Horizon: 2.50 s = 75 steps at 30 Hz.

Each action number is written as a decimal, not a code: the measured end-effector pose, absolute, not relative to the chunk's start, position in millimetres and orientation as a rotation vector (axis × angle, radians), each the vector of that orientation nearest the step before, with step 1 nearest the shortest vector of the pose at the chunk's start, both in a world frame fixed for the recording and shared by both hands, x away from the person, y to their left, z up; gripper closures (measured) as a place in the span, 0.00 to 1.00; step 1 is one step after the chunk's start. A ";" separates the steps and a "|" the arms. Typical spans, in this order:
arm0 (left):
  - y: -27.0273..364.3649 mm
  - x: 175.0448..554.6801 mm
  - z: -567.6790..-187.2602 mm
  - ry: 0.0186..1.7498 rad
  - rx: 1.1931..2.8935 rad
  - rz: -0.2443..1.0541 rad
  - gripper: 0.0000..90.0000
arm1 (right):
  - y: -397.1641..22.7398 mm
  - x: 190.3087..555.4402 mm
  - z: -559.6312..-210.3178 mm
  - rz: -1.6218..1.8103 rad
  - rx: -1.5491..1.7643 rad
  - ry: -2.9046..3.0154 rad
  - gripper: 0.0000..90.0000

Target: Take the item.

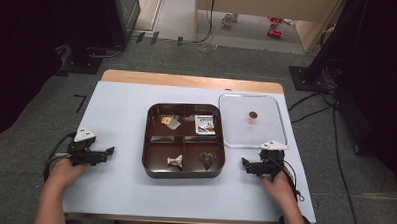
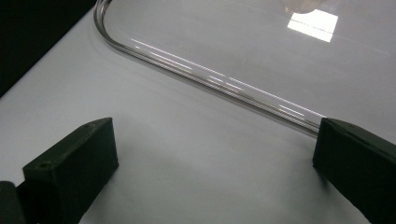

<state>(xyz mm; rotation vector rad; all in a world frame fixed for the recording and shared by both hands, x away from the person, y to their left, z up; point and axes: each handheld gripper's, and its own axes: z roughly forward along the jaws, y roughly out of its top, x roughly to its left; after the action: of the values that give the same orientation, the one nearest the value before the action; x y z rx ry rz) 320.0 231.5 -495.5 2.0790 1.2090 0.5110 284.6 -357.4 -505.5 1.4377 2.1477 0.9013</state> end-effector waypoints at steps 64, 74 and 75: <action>223.4 331.3 -457.6 1.272 2.093 0.350 0.44 | -357.4 284.6 -505.5 0.901 1.438 2.148 0.00; 213.2 328.2 -444.1 1.216 2.102 0.352 0.48 | -357.4 284.6 -505.5 0.901 1.438 2.148 0.00; 209.7 327.6 -439.9 1.214 2.116 0.368 0.48 | -357.4 284.6 -505.5 0.901 1.438 2.147 0.00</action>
<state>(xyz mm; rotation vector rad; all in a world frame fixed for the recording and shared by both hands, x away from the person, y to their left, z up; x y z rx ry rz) 327.6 209.7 -439.9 2.1158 1.2136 0.3679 284.6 -357.4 -505.5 1.4379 2.1475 0.9015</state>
